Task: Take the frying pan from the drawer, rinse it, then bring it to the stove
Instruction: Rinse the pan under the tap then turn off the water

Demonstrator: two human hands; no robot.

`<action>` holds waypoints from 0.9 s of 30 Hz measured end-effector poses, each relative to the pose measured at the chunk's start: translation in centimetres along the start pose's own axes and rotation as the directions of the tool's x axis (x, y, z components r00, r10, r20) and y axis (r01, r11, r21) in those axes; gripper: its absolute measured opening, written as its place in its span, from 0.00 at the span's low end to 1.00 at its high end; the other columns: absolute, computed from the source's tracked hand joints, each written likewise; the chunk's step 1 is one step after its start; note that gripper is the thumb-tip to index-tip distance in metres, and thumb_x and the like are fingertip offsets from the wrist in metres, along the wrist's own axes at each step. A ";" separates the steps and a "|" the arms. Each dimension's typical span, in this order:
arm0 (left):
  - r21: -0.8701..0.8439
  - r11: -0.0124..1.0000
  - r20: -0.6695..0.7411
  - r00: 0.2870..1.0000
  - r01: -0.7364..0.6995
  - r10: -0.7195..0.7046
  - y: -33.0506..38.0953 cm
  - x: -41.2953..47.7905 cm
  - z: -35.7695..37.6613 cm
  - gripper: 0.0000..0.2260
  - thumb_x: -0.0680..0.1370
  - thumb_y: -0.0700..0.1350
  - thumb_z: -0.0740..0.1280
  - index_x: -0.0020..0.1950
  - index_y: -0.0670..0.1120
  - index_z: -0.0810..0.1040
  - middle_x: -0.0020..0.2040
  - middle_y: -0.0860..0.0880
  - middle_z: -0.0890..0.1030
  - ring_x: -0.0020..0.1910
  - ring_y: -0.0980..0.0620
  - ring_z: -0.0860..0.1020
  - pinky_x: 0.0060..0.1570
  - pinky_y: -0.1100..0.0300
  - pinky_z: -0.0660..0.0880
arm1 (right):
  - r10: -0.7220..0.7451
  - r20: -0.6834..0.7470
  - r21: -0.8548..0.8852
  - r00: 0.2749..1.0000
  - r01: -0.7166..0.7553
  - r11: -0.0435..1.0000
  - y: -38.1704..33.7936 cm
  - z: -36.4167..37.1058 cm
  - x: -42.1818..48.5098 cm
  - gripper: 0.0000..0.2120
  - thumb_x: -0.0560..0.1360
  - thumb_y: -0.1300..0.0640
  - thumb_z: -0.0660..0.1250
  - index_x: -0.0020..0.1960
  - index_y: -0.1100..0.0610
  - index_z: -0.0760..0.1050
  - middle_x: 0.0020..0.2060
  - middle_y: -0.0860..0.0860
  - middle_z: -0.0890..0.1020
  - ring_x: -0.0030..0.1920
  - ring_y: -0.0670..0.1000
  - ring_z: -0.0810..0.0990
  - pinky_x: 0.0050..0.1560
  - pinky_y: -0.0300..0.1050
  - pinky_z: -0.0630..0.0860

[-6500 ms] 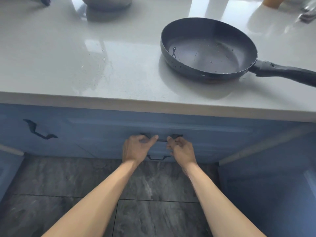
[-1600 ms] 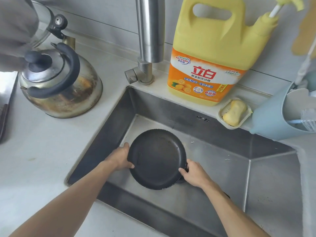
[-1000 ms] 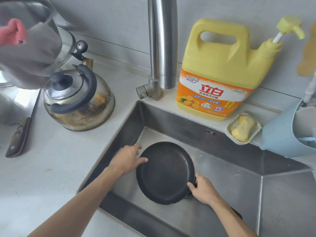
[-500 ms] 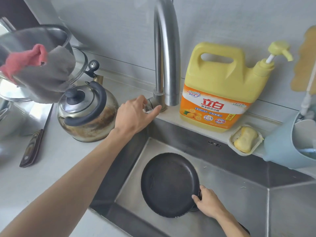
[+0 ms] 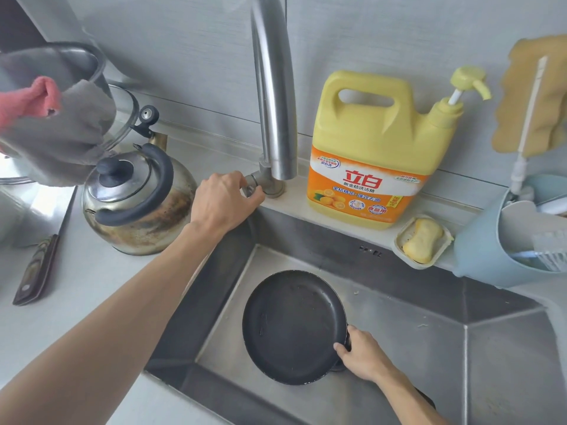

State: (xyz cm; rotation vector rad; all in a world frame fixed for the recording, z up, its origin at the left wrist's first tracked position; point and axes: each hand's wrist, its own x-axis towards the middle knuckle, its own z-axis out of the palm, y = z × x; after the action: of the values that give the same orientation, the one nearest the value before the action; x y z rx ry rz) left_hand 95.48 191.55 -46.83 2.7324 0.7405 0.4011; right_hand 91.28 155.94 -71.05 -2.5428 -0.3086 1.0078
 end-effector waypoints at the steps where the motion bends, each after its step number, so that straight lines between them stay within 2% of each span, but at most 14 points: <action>1: -0.005 1.000 0.004 1.000 -0.001 0.001 0.0 0.0 0.0 0.21 0.79 0.60 0.70 0.54 0.43 0.89 0.45 0.40 0.90 0.45 0.35 0.87 0.52 0.44 0.85 | 0.003 -0.001 0.000 1.000 -0.003 1.000 0.0 0.0 0.0 0.09 0.83 0.47 0.68 0.54 0.52 0.74 0.45 0.47 0.81 0.45 0.51 0.81 0.51 0.46 0.80; 6: -0.031 0.999 0.007 0.999 -0.036 0.036 -0.4 -0.1 0.1 0.19 0.79 0.58 0.69 0.52 0.45 0.91 0.40 0.42 0.89 0.41 0.37 0.87 0.50 0.43 0.86 | -0.007 -0.002 0.004 1.000 0.007 1.000 0.0 0.0 -0.1 0.08 0.83 0.48 0.68 0.54 0.51 0.73 0.43 0.47 0.80 0.43 0.50 0.80 0.47 0.44 0.78; 10: -0.052 0.998 0.031 0.999 -0.035 0.037 -1.6 -0.1 0.5 0.18 0.79 0.57 0.67 0.55 0.47 0.90 0.41 0.42 0.90 0.45 0.35 0.87 0.53 0.44 0.85 | -0.006 0.001 0.006 1.000 0.006 1.000 0.1 0.1 -0.1 0.08 0.83 0.48 0.69 0.52 0.51 0.73 0.42 0.47 0.81 0.41 0.50 0.80 0.48 0.47 0.79; 15: -0.049 0.995 0.021 0.996 -0.087 0.088 -2.4 0.4 1.0 0.16 0.80 0.54 0.69 0.55 0.44 0.90 0.43 0.41 0.90 0.46 0.34 0.88 0.53 0.45 0.84 | -0.009 -0.001 0.006 1.000 0.009 1.000 0.0 0.0 -0.2 0.06 0.83 0.49 0.69 0.52 0.50 0.73 0.41 0.46 0.80 0.41 0.49 0.80 0.43 0.44 0.76; 18: -0.068 0.993 0.001 0.995 -0.095 0.095 -2.9 0.4 1.5 0.17 0.80 0.56 0.68 0.55 0.46 0.90 0.44 0.42 0.91 0.47 0.38 0.89 0.55 0.45 0.85 | 0.000 0.001 0.004 1.000 0.000 1.000 0.1 0.0 0.0 0.07 0.82 0.48 0.69 0.52 0.51 0.74 0.42 0.48 0.81 0.42 0.51 0.81 0.48 0.48 0.79; 21: -0.125 0.987 -0.006 0.995 -0.096 0.096 -3.3 0.1 1.8 0.19 0.81 0.60 0.68 0.59 0.49 0.91 0.48 0.45 0.92 0.49 0.44 0.91 0.57 0.47 0.84 | 0.008 0.003 0.016 1.000 -0.008 1.000 0.1 0.2 0.0 0.07 0.82 0.48 0.68 0.52 0.50 0.74 0.43 0.48 0.82 0.43 0.51 0.82 0.48 0.49 0.80; 24: -0.168 0.985 0.001 1.000 -0.028 0.029 -3.5 -1.3 1.7 0.22 0.80 0.63 0.69 0.62 0.49 0.90 0.47 0.45 0.92 0.50 0.44 0.91 0.61 0.46 0.84 | 0.011 -0.009 0.027 1.000 -0.011 1.000 0.2 0.4 0.1 0.06 0.82 0.48 0.68 0.53 0.50 0.75 0.42 0.48 0.82 0.42 0.51 0.81 0.45 0.47 0.78; 27: -0.201 0.976 0.023 0.996 0.087 -0.084 -4.0 -5.3 2.7 0.18 0.80 0.60 0.72 0.58 0.46 0.90 0.46 0.45 0.92 0.49 0.40 0.90 0.58 0.45 0.85 | 0.019 -0.031 0.028 0.999 -0.018 0.999 0.2 0.6 0.0 0.06 0.82 0.49 0.67 0.52 0.51 0.74 0.40 0.48 0.82 0.40 0.51 0.81 0.43 0.48 0.78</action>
State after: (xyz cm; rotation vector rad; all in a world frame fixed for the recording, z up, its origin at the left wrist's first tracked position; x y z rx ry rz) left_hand 90.22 191.61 -51.72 2.5024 0.7662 0.4125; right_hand 90.91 155.91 -71.51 -2.5382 -0.2604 0.9712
